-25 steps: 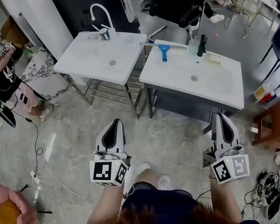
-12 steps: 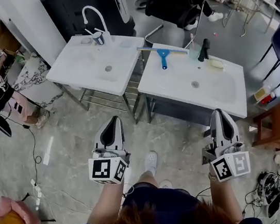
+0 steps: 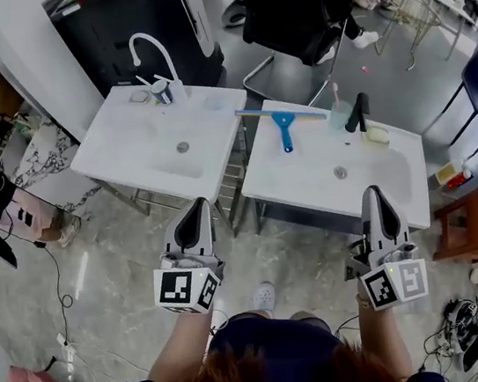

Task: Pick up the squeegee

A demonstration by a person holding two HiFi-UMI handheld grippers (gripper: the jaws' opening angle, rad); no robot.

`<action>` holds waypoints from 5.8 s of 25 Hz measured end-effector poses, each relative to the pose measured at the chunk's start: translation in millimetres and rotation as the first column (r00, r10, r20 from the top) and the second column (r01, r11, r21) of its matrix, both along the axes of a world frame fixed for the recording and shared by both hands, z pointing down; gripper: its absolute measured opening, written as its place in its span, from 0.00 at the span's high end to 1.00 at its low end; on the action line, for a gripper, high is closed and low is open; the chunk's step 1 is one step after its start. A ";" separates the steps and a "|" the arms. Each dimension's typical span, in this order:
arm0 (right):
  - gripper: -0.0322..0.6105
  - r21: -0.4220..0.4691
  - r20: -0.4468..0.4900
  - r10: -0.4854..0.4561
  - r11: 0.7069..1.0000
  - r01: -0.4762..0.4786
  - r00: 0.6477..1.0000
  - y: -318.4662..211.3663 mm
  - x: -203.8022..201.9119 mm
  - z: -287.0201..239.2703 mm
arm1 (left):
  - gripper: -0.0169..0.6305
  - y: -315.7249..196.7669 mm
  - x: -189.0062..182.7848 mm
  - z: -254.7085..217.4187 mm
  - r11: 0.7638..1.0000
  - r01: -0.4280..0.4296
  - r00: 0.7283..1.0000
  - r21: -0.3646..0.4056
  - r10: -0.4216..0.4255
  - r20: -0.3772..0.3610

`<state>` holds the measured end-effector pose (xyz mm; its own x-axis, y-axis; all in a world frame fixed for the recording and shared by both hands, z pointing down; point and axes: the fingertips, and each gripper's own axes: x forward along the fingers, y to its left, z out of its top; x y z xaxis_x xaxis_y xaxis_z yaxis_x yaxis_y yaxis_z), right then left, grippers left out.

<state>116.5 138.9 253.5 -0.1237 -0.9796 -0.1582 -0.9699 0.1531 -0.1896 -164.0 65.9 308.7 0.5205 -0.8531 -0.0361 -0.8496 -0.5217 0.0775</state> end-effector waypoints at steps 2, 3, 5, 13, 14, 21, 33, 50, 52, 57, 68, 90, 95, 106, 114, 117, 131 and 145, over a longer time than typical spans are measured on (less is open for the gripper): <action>0.92 0.003 0.002 0.006 1.000 -0.006 1.000 -15.4 -1.3 -1.8 | 0.94 -16.9 0.4 -1.7 1.000 -0.010 1.000 0.001 0.010 0.002; 0.93 0.001 -0.001 0.005 1.000 -0.005 1.000 -22.4 -2.5 -2.0 | 0.94 -24.3 0.4 -1.9 1.000 -0.013 1.000 0.000 0.013 0.002; 0.93 -0.010 -0.009 0.000 1.000 0.000 1.000 -36.4 -3.9 -1.3 | 0.94 -38.3 0.1 -0.1 1.000 -0.013 1.000 -0.008 0.013 -0.003; 0.93 -0.027 0.004 -0.028 0.999 0.028 1.000 -106.0 10.9 12.1 | 0.94 -95.1 10.8 21.0 0.999 0.015 1.000 -0.043 -0.016 -0.002; 0.93 -0.026 0.007 -0.040 0.999 0.040 0.999 -117.3 13.6 13.8 | 0.94 -103.1 13.1 22.2 0.999 0.026 1.000 -0.043 -0.026 0.000; 0.92 -0.005 -0.010 -0.157 0.988 0.157 0.988 -218.9 42.8 5.7 | 0.94 -177.0 36.8 14.1 0.990 0.141 0.990 -0.016 -0.141 0.022; 0.92 -0.039 0.030 -0.294 0.955 0.295 0.955 -346.0 98.8 17.1 | 0.94 -270.9 100.3 14.1 0.964 0.265 0.962 0.024 -0.266 0.055; 0.92 -0.347 0.088 -0.210 0.910 0.228 0.974 -423.3 59.0 142.9 | 0.94 -363.0 109.2 55.1 0.987 0.138 0.990 -0.080 -0.134 0.045; 0.92 -0.395 0.088 -0.201 0.892 0.219 0.976 -428.9 52.2 167.6 | 0.94 -374.2 111.6 59.1 0.990 0.113 0.993 -0.086 -0.110 0.039; 0.89 -0.532 0.090 -0.167 0.826 0.189 0.982 -434.2 42.5 237.3 | 0.94 -394.4 113.8 75.7 0.991 0.074 0.997 -0.109 -0.069 0.044; 0.63 -0.708 0.055 -0.181 0.686 0.166 0.982 -438.8 10.1 334.3 | 0.94 -412.3 115.1 129.0 0.978 0.032 0.997 -0.206 -0.017 0.073; 0.61 -0.844 0.076 -0.173 0.514 0.156 0.982 -431.5 -5.8 399.1 | 0.94 -415.0 117.3 153.6 0.965 0.021 0.996 -0.260 0.003 0.093; 0.65 -0.840 0.090 -0.156 0.518 0.159 0.984 -430.1 -1.3 399.4 | 0.94 -411.7 115.0 153.6 0.966 0.030 0.995 -0.258 -0.005 0.099; 0.70 -0.795 0.167 -0.128 0.569 0.210 0.978 -434.0 9.1 385.6 | 0.94 -410.9 103.2 145.2 0.969 0.061 0.993 -0.239 -0.036 0.108; 0.70 -0.728 0.140 -0.148 0.655 0.203 0.979 -440.4 15.3 347.3 | 0.94 -402.4 102.5 131.4 0.973 0.071 0.993 -0.217 -0.050 0.103; 0.70 -0.685 0.131 -0.170 0.697 0.214 0.977 -443.1 15.5 327.3 | 0.94 -397.9 101.3 123.1 0.976 0.076 0.993 -0.203 -0.057 0.101; 0.70 -0.387 0.035 -0.123 0.913 0.127 0.992 -444.2 63.1 177.0 | 0.94 -373.1 106.1 60.7 0.990 0.082 0.996 -0.115 -0.077 0.051; 0.70 -0.115 0.014 -0.059 0.992 0.061 0.998 -420.1 102.1 59.0 | 0.94 -365.7 138.5 4.3 0.999 0.042 0.999 0.001 -0.042 0.020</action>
